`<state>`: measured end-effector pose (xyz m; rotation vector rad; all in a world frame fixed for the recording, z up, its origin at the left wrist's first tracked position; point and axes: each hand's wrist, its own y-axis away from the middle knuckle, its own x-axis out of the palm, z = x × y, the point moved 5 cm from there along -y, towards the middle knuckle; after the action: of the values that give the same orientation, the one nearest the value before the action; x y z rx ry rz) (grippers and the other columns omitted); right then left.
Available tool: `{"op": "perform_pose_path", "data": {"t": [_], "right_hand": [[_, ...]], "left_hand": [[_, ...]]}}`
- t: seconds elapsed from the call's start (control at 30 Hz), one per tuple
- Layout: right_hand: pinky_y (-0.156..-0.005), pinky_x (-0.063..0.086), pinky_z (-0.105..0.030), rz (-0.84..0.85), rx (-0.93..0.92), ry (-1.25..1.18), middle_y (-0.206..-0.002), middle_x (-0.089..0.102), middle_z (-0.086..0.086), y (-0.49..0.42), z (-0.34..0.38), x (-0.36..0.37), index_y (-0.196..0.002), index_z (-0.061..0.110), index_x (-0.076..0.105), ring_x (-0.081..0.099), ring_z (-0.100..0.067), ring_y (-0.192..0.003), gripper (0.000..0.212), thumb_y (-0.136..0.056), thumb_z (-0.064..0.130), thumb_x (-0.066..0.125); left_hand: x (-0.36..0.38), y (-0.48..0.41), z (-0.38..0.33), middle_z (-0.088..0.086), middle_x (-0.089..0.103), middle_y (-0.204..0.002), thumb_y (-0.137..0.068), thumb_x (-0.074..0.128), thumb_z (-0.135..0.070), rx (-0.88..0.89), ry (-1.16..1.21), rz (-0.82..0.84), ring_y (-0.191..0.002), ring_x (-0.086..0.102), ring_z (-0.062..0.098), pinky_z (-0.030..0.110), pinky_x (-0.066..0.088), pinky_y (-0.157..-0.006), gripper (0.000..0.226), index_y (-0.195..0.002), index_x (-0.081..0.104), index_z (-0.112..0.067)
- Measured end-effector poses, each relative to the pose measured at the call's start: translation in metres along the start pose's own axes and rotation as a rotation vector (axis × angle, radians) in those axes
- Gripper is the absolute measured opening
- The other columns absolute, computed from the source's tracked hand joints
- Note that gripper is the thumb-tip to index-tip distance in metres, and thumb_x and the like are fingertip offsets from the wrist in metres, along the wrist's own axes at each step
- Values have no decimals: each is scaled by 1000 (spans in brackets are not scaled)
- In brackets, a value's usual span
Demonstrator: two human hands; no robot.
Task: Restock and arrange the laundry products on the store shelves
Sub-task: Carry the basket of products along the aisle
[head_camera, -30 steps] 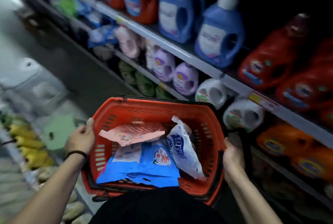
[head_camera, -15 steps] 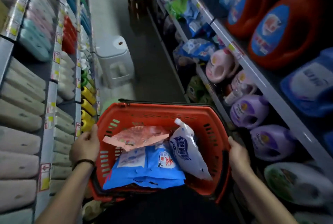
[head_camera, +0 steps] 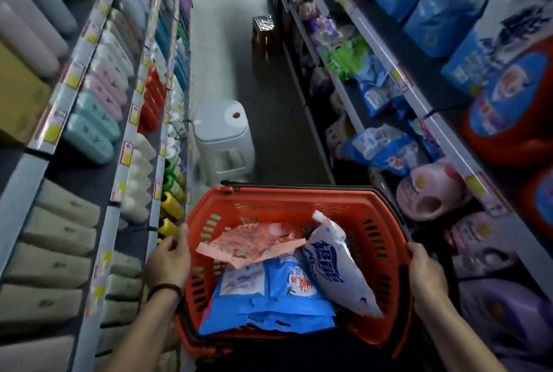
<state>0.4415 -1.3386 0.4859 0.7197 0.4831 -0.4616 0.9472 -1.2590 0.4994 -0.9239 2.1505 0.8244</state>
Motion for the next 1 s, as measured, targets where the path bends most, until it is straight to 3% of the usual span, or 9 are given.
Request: {"op": "perform_pose_path", "data": {"t": [0.17,0.3,0.43,0.53,0.63,0.8,0.87,0.93,1.0], "right_hand": [[-102,41,-42,133,-128,-43,-115,68,-13,-70,111,34,-101,14,71,59,-25,-112,38,-107,39,43],[-100,53,-51,161,-86,-48,-98,77,-10,-126,171,61,-91,15,78,70,-34,-98,68,-78,69,38],[-100,52,-47,205,-48,-15,-100,76,-11,-150,233,96,-86,18,74,68,-33,-100,45,-100,48,43],[-99,51,-46,243,-29,23,-94,74,-8,-179,268,129,-88,17,75,66,-31,-96,51,-102,50,39],[-93,46,-40,224,-22,22,-88,68,-7,-207,315,165,-78,19,68,62,-30,-94,46,-104,47,43],[-96,54,-47,106,31,10,-91,74,-9,-245,383,212,-86,22,76,68,-33,-92,54,-93,62,40],[-95,55,-49,68,57,-9,-92,74,-8,-249,409,220,-89,29,76,68,-33,-92,53,-93,63,35],[-91,52,-45,37,58,-13,-91,71,-4,-255,433,225,-87,33,72,65,-30,-91,47,-99,55,33],[-89,49,-44,32,87,-16,-91,68,-2,-265,447,231,-86,36,68,62,-28,-90,43,-102,53,32]], "left_hand": [[32,-53,-72,25,71,-104,-103,34,-69,-4,-37,-67,-100,64,47,42,43,-76,71,-96,72,-9],[30,-73,-129,31,70,-116,-107,37,-58,-55,24,-139,-105,62,50,40,38,-74,67,-107,74,-3],[33,-113,-173,29,69,-123,-107,40,-56,-58,25,-183,-111,61,51,41,41,-80,60,-123,74,-9],[51,-163,-194,29,70,-120,-106,39,-60,-36,-10,-197,-112,62,50,43,42,-84,64,-120,75,-9],[79,-229,-219,24,73,-102,-102,33,-70,7,-23,-178,-93,64,44,44,47,-79,71,-99,76,-13],[108,-364,-316,9,61,-74,-103,35,-68,63,-36,26,-75,60,36,43,49,-73,73,-86,68,-5],[115,-407,-361,13,68,-84,-105,36,-64,106,-27,85,-79,61,35,41,45,-74,70,-101,74,-6],[127,-442,-396,22,72,-107,-105,37,-64,140,-53,108,-101,65,43,42,44,-80,65,-112,76,-13],[141,-467,-431,21,71,-99,-103,37,-66,190,-98,123,-100,66,44,43,49,-79,65,-96,75,-13]]}}
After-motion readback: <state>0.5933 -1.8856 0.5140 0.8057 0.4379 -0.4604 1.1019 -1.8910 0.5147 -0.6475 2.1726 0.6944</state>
